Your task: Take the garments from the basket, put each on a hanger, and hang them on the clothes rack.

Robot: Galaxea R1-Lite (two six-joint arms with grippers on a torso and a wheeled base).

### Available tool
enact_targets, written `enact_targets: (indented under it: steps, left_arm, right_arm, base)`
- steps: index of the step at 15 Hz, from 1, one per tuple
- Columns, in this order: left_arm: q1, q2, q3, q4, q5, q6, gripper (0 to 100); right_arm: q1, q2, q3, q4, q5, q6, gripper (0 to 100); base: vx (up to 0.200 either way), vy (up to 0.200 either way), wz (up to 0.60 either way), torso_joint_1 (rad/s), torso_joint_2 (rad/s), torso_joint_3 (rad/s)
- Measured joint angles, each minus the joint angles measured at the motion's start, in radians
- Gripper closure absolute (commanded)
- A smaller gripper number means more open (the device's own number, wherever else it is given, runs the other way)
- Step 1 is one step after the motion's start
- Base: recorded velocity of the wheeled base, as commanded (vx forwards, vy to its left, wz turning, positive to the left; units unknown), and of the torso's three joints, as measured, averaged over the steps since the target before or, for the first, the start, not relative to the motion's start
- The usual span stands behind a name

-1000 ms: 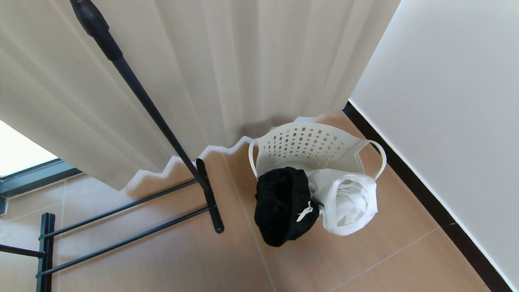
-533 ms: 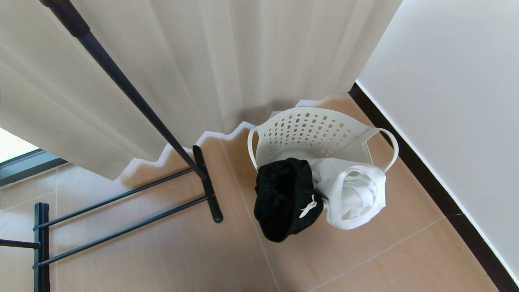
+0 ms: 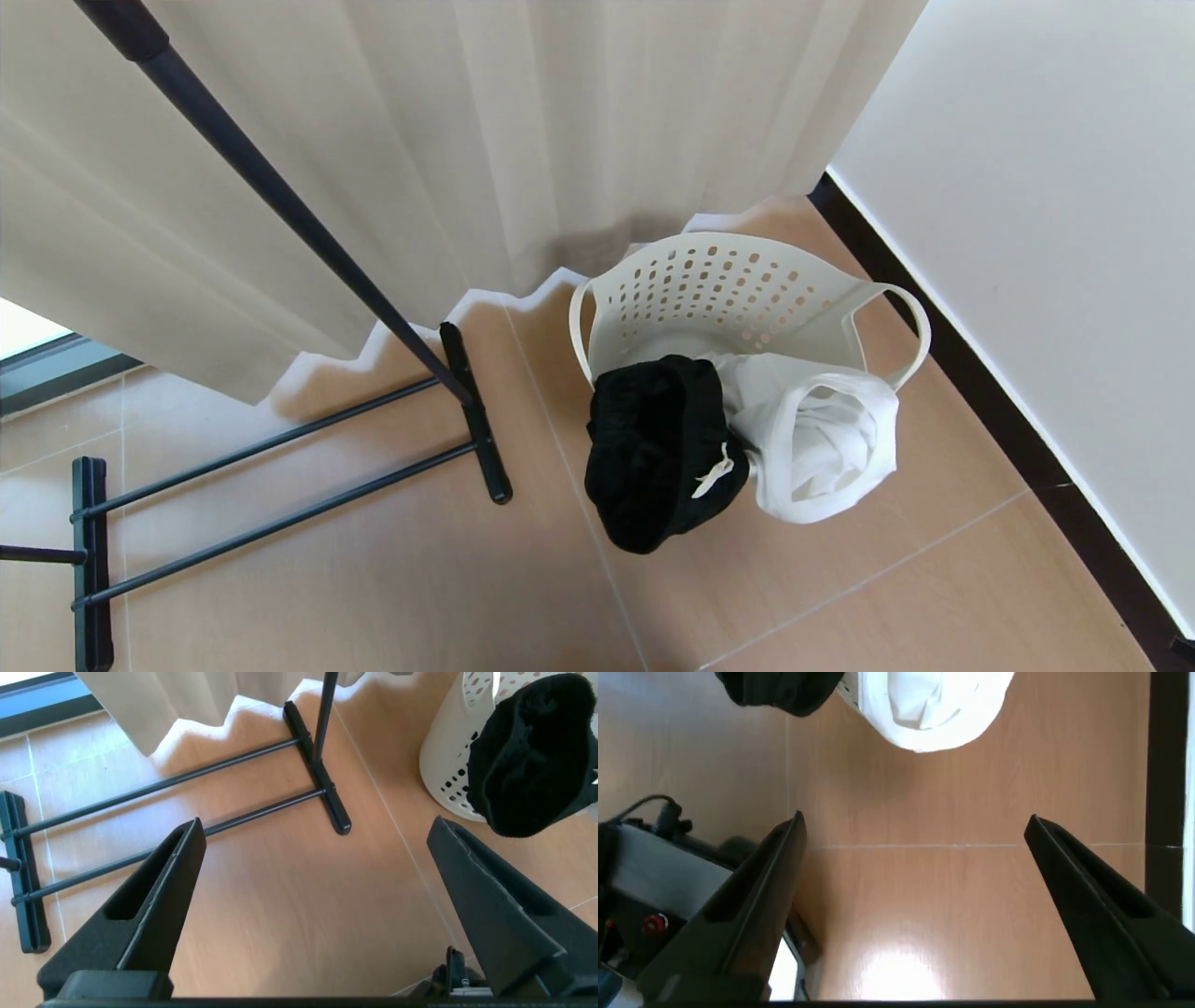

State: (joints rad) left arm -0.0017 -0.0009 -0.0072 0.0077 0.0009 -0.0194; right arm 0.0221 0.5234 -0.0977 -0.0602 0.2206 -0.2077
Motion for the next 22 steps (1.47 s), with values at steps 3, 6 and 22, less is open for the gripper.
enact_targets:
  steps: [3, 6, 22]
  left_arm:
    - [0.000, 0.000, 0.001, 0.000, 0.001, 0.000, 0]
    - [0.000, 0.000, 0.001, 0.000, 0.000, 0.000, 0]
    - [0.000, 0.000, 0.001, 0.000, 0.000, 0.000, 0]
  right_arm:
    - [0.039, 0.342, -0.175, -0.020, -0.066, -0.140, 0]
    - [0.118, 0.680, -0.415, -0.028, -0.217, -0.320, 0]
    - [0.239, 1.574, -1.266, -0.044, -0.706, -0.641, 0]
  base:
    - [0.000, 0.000, 0.00, 0.000, 0.00, 0.000]
    - [0.000, 0.000, 0.00, 0.000, 0.00, 0.000]
    - [0.000, 0.000, 0.00, 0.000, 0.00, 0.000]
